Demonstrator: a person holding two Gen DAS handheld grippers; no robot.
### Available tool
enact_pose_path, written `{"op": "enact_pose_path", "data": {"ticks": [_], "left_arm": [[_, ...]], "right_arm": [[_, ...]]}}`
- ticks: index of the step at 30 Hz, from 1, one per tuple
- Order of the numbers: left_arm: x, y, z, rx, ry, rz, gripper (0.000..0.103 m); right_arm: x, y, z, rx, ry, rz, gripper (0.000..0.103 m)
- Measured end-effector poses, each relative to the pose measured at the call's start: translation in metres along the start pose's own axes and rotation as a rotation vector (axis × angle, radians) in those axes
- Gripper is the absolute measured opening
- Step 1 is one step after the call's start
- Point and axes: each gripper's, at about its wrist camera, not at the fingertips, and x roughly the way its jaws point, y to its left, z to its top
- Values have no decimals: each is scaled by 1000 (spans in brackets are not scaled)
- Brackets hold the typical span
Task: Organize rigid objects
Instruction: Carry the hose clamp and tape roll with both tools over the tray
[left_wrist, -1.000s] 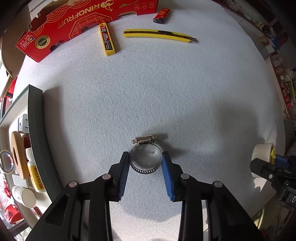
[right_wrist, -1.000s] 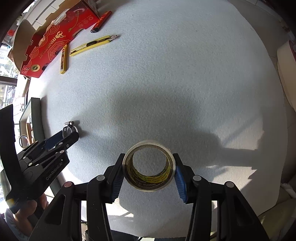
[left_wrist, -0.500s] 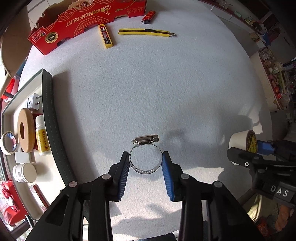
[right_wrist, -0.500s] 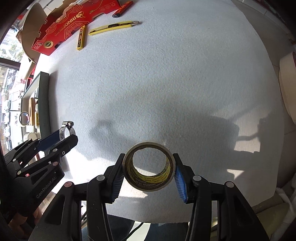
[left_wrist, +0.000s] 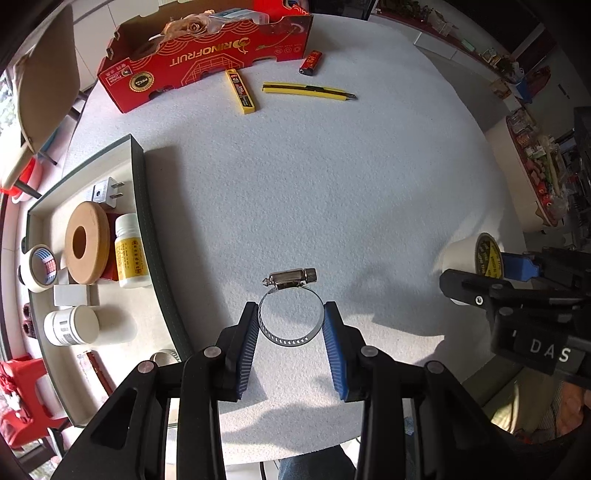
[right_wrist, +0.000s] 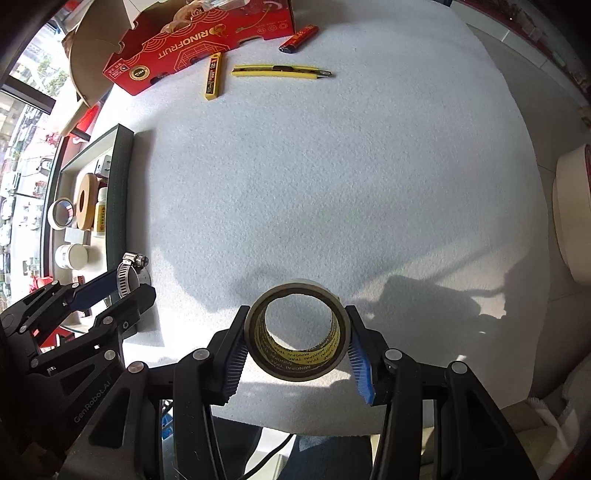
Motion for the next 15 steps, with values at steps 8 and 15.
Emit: {"op": "enact_pose_path", "data": {"ticks": [8,15], "left_arm": [[-26,56,-26,-139,-61,37,38],[-42,132,-69,-350,-79,123,38]], "right_arm": [[-7,67,11,-156,-20,19,50],[-1,152,17,-341,-17,77,50]]}}
